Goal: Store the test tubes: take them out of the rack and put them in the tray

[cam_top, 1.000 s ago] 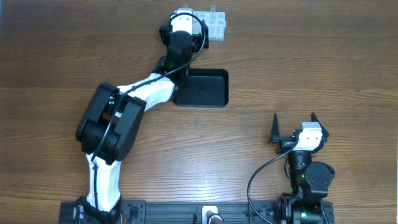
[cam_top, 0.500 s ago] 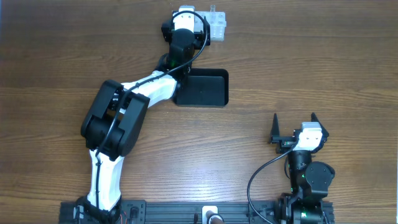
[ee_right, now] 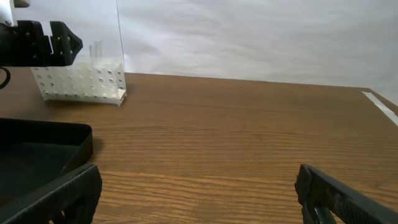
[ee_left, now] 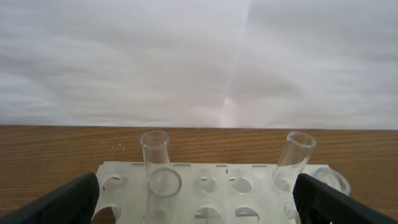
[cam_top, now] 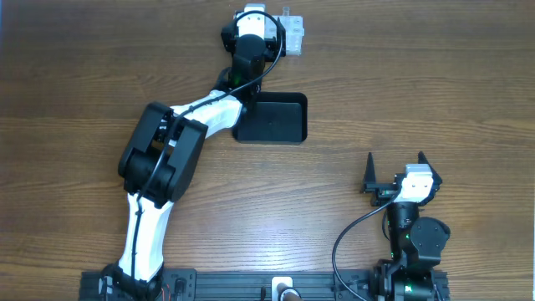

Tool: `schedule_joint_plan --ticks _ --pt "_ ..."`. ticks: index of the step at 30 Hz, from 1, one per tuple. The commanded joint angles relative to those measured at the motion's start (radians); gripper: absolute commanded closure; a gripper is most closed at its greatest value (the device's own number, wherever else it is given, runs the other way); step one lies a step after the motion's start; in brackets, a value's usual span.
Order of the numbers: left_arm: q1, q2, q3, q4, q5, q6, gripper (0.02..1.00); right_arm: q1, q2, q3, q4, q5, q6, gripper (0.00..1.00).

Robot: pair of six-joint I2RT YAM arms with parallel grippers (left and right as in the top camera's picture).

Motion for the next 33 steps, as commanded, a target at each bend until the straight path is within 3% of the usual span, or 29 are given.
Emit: schedule_joint_plan --ticks 1,9,33 --pt "0.012 0.024 0.029 0.008 0.0 0.024 0.025 -0.006 -0.009 -0.005 -0.003 -0.015 0.01 0.009" --pt "0.014 0.056 0.06 0.008 -0.001 0.05 0.027 -0.006 -0.009 -0.005 -0.003 -0.015 0.01 0.007" --pt "0.019 0.056 0.061 -0.011 -0.006 0.05 0.303 -0.006 -0.009 -0.005 -0.003 -0.015 0.009 0.007"
